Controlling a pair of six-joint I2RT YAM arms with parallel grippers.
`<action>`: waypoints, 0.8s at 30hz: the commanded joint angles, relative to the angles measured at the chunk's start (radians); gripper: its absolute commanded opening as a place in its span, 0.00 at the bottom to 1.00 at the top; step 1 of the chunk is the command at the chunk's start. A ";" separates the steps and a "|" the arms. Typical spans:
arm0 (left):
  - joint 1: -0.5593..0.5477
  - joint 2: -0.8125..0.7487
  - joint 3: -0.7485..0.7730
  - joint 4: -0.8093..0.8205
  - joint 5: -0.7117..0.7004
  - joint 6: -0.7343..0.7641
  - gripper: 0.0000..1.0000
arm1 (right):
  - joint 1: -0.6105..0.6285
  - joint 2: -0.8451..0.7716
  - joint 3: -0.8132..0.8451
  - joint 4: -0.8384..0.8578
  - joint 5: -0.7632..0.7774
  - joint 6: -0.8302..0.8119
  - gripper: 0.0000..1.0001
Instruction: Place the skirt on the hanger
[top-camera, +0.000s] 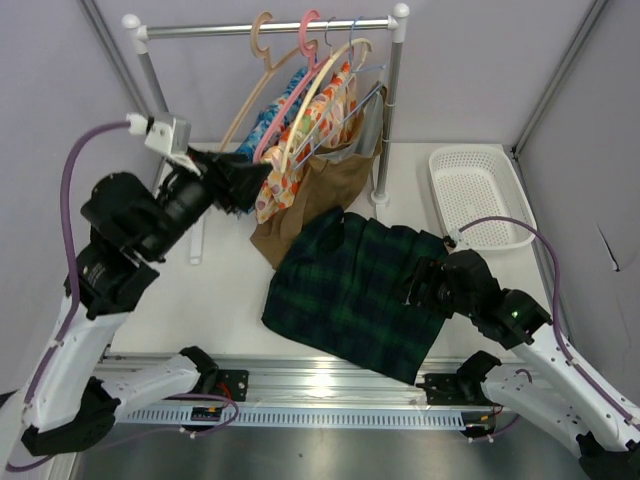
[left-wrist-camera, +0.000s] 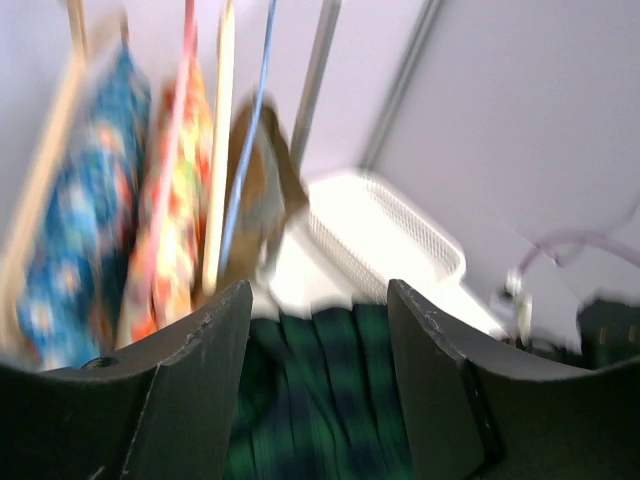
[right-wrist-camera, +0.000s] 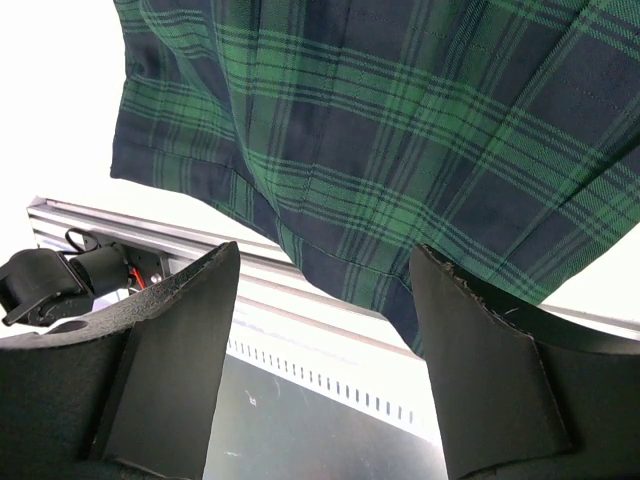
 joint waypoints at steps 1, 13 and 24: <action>0.005 0.198 0.178 0.049 -0.022 0.143 0.62 | 0.006 0.000 0.042 0.033 0.017 -0.022 0.74; 0.081 0.680 0.554 0.095 0.033 0.168 0.60 | 0.003 0.002 0.054 0.051 0.023 -0.038 0.74; 0.096 0.713 0.596 0.093 0.073 0.190 0.60 | 0.003 -0.030 0.021 0.040 0.026 -0.030 0.74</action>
